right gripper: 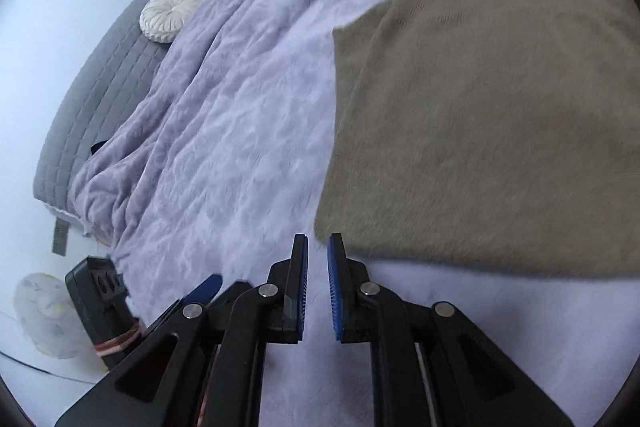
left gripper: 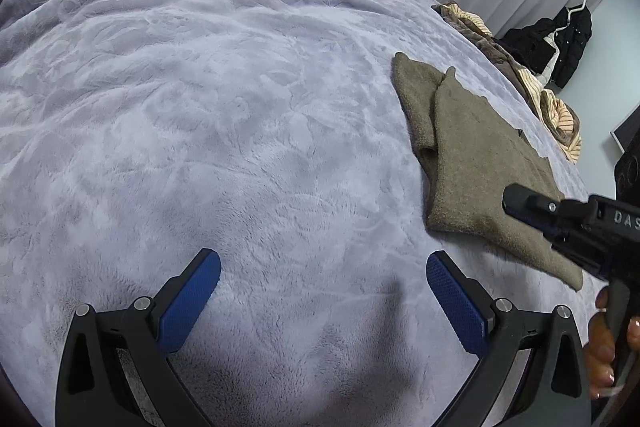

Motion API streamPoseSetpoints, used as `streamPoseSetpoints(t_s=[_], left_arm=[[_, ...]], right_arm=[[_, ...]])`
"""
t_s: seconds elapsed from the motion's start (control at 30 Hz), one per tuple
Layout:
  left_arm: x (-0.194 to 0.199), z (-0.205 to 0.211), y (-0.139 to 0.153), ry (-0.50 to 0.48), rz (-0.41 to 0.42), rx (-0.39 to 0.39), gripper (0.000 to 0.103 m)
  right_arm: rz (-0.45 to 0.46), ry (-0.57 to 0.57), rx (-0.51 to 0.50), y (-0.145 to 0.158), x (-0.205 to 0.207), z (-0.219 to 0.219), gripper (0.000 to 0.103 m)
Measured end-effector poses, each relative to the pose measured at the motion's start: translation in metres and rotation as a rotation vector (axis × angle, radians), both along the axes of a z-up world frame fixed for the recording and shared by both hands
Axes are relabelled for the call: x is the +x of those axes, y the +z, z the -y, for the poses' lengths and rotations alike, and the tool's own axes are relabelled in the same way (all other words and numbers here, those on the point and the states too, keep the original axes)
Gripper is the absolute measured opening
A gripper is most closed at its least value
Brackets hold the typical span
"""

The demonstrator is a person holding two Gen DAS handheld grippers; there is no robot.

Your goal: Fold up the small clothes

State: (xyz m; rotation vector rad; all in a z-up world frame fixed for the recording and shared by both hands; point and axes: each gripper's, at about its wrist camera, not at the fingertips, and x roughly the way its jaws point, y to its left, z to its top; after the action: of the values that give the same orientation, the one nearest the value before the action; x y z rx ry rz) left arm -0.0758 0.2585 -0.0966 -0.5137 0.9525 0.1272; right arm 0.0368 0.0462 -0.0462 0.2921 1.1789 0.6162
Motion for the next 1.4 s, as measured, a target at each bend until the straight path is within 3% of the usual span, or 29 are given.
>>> streamPoseSetpoints(t_s=[0.07, 0.13, 0.2, 0.23, 0.47, 0.87, 0.9, 1.0, 1.4], left_arm=[[0.0, 0.0, 0.0, 0.001, -0.006, 0.002, 0.103], [0.0, 0.0, 0.0, 0.003, -0.01, 0.006, 0.103], [0.001, 0.0, 0.0, 0.002, -0.017, 0.012, 0.103], [0.002, 0.001, 0.0, 0.0, -0.02, 0.019, 0.103], [0.004, 0.006, 0.001, -0.009, -0.046, 0.056, 0.103], [0.005, 0.018, 0.005, -0.019, -0.091, 0.108, 0.103], [0.005, 0.019, 0.005, -0.022, -0.094, 0.111, 0.103], [0.006, 0.023, 0.008, -0.031, -0.104, 0.12, 0.103], [0.027, 0.054, 0.022, -0.113, -0.109, 0.149, 0.103]], right_arm=[[0.031, -0.015, -0.065, -0.003, 0.015, -0.005, 0.013], [-0.017, -0.032, -0.117, -0.024, 0.026, 0.002, 0.013], [-0.114, -0.042, -0.097, -0.049, 0.026, 0.012, 0.013], [-0.109, -0.061, -0.066, -0.051, 0.023, 0.019, 0.013], [-0.112, -0.013, -0.037, -0.039, 0.001, 0.042, 0.013], [-0.145, -0.085, 0.029, -0.028, -0.028, 0.092, 0.013], [-0.148, -0.093, 0.031, -0.029, -0.029, 0.097, 0.017], [-0.163, -0.125, 0.051, -0.031, -0.033, 0.11, 0.048], [-0.188, -0.189, 0.15, -0.038, -0.042, 0.145, 0.048]])
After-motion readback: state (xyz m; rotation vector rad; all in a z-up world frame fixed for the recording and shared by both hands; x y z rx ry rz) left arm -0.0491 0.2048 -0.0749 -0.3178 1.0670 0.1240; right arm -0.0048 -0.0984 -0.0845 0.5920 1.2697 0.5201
